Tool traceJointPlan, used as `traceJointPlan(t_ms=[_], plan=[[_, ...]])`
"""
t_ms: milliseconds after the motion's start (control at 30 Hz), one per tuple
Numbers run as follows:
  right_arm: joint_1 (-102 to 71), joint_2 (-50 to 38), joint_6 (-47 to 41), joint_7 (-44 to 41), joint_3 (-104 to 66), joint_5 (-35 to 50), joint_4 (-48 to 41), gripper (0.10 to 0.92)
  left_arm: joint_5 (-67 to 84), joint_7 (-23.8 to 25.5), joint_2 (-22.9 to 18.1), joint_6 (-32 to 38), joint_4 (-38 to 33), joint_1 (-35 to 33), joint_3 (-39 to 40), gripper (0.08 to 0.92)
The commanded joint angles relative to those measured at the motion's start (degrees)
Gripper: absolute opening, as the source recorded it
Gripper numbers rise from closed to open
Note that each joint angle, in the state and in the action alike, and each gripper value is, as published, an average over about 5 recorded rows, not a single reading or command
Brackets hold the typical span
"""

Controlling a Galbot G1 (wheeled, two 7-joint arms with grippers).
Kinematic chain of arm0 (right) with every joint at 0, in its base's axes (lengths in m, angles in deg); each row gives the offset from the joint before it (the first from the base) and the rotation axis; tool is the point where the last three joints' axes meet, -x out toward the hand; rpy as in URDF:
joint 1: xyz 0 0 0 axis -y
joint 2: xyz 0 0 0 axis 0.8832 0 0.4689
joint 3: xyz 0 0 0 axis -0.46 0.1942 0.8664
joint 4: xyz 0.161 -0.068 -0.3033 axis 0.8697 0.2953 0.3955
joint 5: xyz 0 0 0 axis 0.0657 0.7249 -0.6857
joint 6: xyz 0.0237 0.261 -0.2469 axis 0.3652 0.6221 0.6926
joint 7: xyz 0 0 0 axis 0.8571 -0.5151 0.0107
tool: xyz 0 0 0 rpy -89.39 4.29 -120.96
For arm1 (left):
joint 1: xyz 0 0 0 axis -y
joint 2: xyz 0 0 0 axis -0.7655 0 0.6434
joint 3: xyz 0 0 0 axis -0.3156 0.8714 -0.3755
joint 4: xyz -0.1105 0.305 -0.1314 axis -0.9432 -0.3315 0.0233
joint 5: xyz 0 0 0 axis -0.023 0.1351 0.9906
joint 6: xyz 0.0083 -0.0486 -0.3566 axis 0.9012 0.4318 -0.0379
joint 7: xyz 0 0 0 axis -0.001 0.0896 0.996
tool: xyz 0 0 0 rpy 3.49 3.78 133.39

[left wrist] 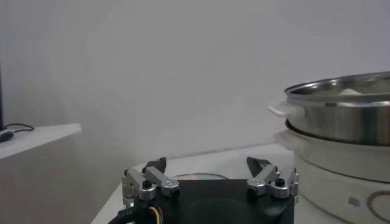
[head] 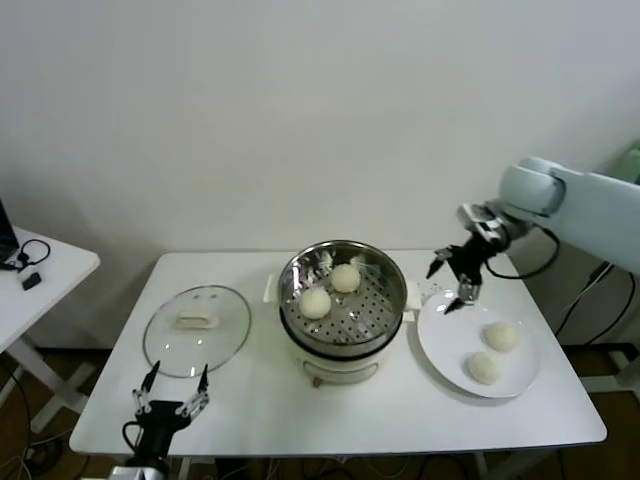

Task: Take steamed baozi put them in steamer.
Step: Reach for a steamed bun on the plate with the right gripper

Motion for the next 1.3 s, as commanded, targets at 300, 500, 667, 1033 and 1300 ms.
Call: traceJointPlan(t_ms=[300, 500, 667, 1033, 1300], plan=[[-35.35, -9.84, 5.68, 0.51, -29.16, -25.08, -4.97, 0.823, 0.36, 0.41, -0.40, 0.06, 0.21, 0.99, -0.35, 0.823], [-35.73, -5.87, 5.44, 1.27, -28.64, -25.71, -7.15, 0.823, 0.42, 0.36, -0.40, 0.15, 0.61, 0.69, -0.65, 0.823], [-35.35, -2.91, 5.22, 1.78, -26.81, -25.93, -7.94, 0.823, 0.46, 0.30, -0.41, 0.11, 0.80, 0.54, -0.84, 0.823], [-35.03, 0.03, 5.83, 1.73, -25.18, -27.04, -10.75, 0.823, 0.42, 0.15, -0.82, -0.09, 1.48, 1.07, -0.90, 0.823], [-35.20, 1.05, 5.87, 1.60, -24.64, -27.25, -11.72, 0.823, 0.74, 0.08, -1.11, -0.13, 1.81, 1.20, -1.04, 0.823]])
